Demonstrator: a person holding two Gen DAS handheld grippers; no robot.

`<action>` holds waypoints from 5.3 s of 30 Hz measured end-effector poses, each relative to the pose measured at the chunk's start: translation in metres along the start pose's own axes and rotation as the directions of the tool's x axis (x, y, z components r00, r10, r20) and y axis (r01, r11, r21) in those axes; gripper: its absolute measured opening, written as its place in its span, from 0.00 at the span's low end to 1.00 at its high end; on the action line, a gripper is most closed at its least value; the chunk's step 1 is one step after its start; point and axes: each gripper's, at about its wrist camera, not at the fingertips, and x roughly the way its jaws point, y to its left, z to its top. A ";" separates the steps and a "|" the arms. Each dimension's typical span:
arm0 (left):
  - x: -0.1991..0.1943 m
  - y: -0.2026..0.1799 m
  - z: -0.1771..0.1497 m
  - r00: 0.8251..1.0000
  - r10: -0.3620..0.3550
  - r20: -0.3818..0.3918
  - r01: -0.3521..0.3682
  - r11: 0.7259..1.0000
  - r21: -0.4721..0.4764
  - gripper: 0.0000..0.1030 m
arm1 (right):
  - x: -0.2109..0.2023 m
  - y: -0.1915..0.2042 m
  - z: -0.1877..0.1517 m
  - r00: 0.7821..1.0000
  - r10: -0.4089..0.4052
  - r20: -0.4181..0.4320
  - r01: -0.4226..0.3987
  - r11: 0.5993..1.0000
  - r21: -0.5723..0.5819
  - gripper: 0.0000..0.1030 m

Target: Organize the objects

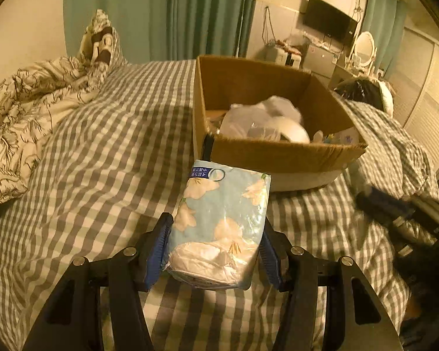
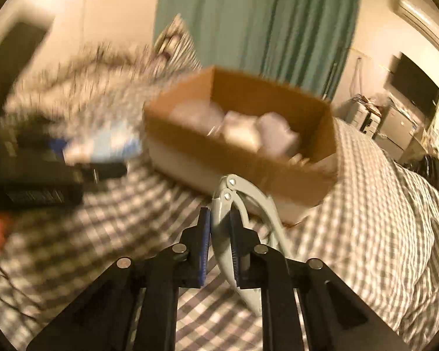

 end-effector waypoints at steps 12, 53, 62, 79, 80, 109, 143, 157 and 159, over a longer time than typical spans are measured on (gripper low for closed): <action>-0.062 -0.037 0.053 0.985 -0.031 0.171 0.027 0.999 0.029 0.56 | -0.093 -0.034 0.073 0.981 0.040 0.191 -0.048 0.998 0.041 0.12; 0.023 -0.041 0.152 0.983 -0.023 0.182 0.013 0.998 0.054 0.89 | 0.001 -0.100 0.164 0.992 -0.075 0.102 0.051 0.973 0.225 0.46; -0.094 -0.058 0.139 0.910 -0.051 0.412 0.020 0.997 0.080 1.00 | -0.096 -0.085 0.157 0.971 -0.146 0.191 0.102 0.970 0.222 0.81; -0.109 -0.052 0.044 0.894 0.084 0.441 -0.086 0.996 -0.014 1.00 | -0.099 -0.061 0.079 0.917 -0.337 0.213 0.273 0.920 0.280 1.00; -0.108 -0.052 0.045 0.891 0.094 0.445 -0.094 0.995 -0.023 1.00 | -0.095 -0.061 0.078 0.915 -0.342 0.213 0.278 0.919 0.280 1.00; -0.092 -0.059 0.040 0.921 0.062 0.385 -0.075 0.997 0.019 1.00 | -0.087 -0.055 0.069 0.922 -0.336 0.193 0.287 0.927 0.243 1.00; -0.086 -0.058 0.039 0.929 0.055 0.367 -0.071 0.997 0.031 1.00 | -0.084 -0.048 0.071 0.925 -0.331 0.188 0.291 0.933 0.213 1.00; -0.085 -0.058 0.038 0.931 0.044 0.363 -0.061 0.998 0.035 1.00 | -0.082 -0.047 0.070 0.924 -0.332 0.189 0.293 0.934 0.206 1.00; -0.085 -0.058 0.038 0.930 0.046 0.364 -0.064 0.997 0.036 1.00 | -0.082 -0.047 0.070 0.924 -0.333 0.187 0.294 0.933 0.207 1.00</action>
